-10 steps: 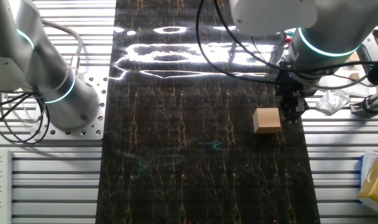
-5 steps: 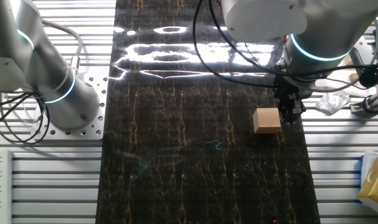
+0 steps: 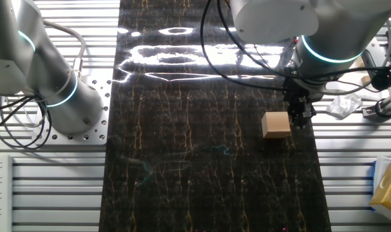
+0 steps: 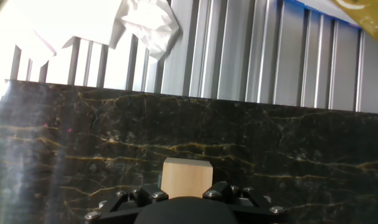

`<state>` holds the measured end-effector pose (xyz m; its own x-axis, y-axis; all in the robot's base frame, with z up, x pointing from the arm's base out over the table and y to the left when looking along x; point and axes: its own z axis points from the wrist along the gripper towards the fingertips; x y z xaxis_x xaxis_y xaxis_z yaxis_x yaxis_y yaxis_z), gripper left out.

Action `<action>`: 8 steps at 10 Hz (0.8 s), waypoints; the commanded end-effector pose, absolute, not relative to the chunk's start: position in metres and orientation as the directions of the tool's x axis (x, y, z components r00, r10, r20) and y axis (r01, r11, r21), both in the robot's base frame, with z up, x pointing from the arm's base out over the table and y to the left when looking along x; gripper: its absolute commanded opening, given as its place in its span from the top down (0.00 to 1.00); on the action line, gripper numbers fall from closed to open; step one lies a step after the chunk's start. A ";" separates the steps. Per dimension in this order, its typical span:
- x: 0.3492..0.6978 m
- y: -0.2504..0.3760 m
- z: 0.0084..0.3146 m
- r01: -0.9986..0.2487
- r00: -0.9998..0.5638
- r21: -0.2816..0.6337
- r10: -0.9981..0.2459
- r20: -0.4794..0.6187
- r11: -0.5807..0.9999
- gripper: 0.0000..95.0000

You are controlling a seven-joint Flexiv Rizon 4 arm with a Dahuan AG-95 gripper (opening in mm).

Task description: Hold a small block with the gripper and sweep it from left to right on the table

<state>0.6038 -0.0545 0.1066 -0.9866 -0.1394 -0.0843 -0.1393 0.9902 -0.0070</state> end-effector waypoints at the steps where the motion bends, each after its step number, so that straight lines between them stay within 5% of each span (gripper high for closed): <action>1: 0.602 -0.054 0.105 -0.138 -0.987 -0.006 -0.138 -0.081 0.990 0.40; 8: 0.602 -0.053 0.095 -0.139 -0.987 -0.013 -0.140 -0.083 0.990 0.40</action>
